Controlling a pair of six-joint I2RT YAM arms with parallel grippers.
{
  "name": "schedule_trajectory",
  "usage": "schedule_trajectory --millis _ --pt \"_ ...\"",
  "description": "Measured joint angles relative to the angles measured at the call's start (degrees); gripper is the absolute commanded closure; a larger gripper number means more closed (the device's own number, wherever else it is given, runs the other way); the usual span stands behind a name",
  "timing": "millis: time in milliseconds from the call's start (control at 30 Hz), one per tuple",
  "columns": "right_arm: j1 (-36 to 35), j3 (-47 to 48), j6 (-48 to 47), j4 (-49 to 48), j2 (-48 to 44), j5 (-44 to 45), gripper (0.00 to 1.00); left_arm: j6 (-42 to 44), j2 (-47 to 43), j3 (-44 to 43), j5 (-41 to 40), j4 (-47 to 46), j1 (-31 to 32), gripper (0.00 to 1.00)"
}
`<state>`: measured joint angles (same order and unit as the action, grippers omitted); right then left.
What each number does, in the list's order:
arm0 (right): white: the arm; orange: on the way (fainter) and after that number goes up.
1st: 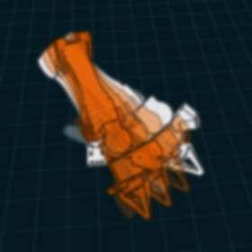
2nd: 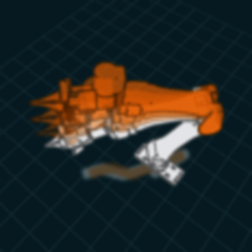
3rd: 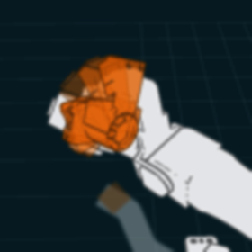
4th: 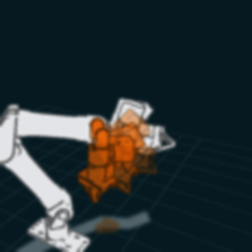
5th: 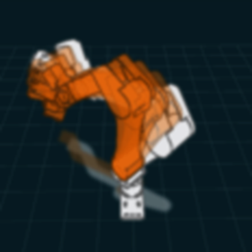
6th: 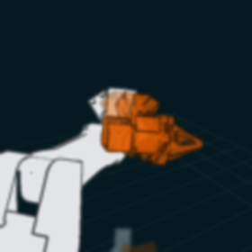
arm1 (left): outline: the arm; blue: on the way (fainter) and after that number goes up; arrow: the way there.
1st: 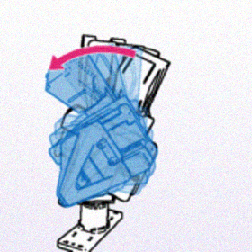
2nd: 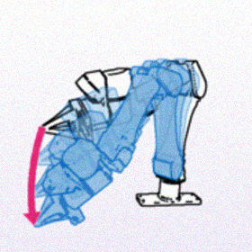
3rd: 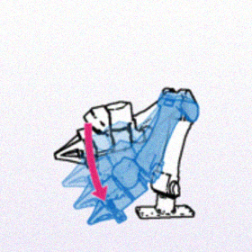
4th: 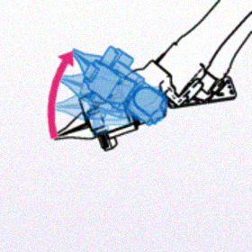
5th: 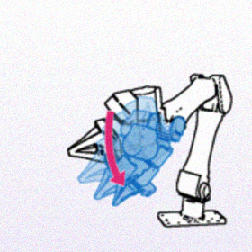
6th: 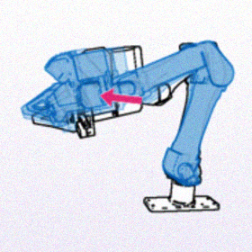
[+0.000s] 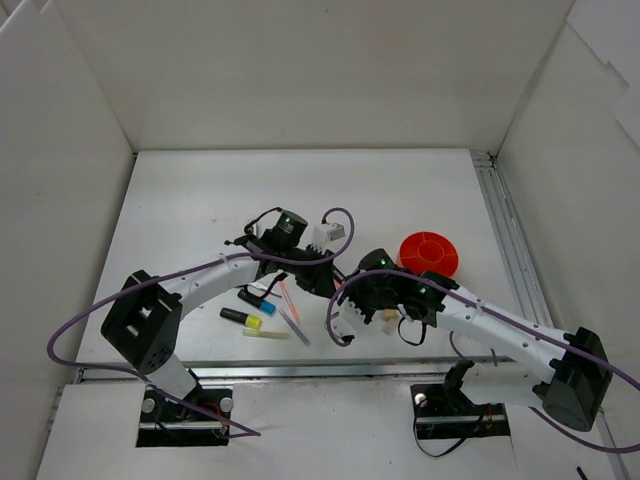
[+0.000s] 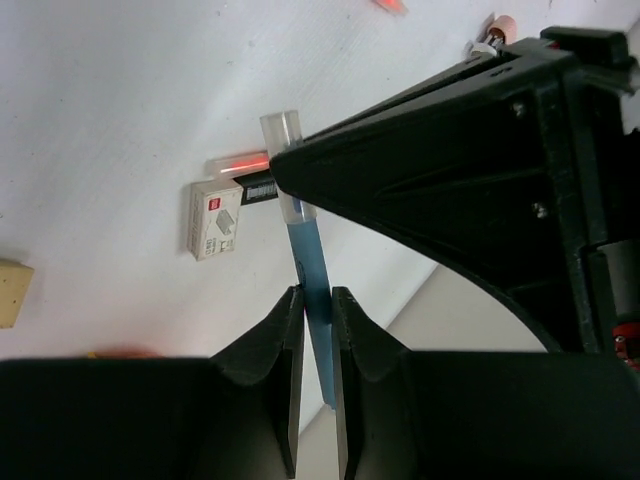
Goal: Sort the stationery into containers
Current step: Close the pen cap on the pen.
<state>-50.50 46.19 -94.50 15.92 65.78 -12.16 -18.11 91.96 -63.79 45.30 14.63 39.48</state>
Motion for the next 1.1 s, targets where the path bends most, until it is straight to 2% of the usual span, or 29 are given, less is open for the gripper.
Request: schedule_trajectory --millis 67,133,233,300,433,500,600,633,667,833,1100 --pt "-0.07 0.24 0.55 -0.20 0.00 -0.24 1.00 0.11 0.48 -0.79 0.35 -0.17 -0.35 1.00" --pt "-2.62 0.26 1.75 -0.66 0.02 -7.76 1.00 -0.22 0.57 -2.36 -1.11 -6.88 -0.81 1.00" --pt "-6.78 0.26 3.02 -1.07 0.00 -14.49 1.00 -0.37 -0.31 -5.51 -2.01 -15.34 -1.79 1.00" --pt "-6.91 0.26 3.56 -1.60 0.00 -15.74 1.00 -0.39 -1.88 -5.97 -2.10 -18.51 -2.19 1.00" --pt "-6.80 0.26 5.14 -2.54 -0.02 -15.28 1.00 -0.22 -4.79 -5.55 -3.15 -19.08 -1.53 1.00" --pt "-6.80 0.26 6.62 -2.64 -0.42 -14.86 0.86 -0.09 -6.36 -4.11 -4.68 -18.95 -0.96 1.00" --pt "-6.36 0.26 8.85 -2.78 -2.19 -14.38 0.75 -0.09 -9.01 -1.60 -6.93 -17.90 -0.44 1.00" --pt "-6.10 0.26 9.40 -2.84 -3.10 -14.19 0.60 -0.15 -9.94 -0.92 -7.98 -17.11 -0.42 1.00" --pt "-5.73 0.26 10.05 -2.84 -4.15 -13.77 0.56 -0.35 -10.88 -0.42 -9.31 -16.11 -0.44 1.00" --pt "-4.92 0.26 10.34 -2.89 -7.48 -8.87 0.39 -1.86 -14.95 0.72 -13.77 -11.56 -0.66 1.00" --pt "-4.57 0.37 9.40 -2.84 -7.76 -2.23 0.26 -5.60 -17.68 2.43 -16.35 -2.03 -0.70 1.00"
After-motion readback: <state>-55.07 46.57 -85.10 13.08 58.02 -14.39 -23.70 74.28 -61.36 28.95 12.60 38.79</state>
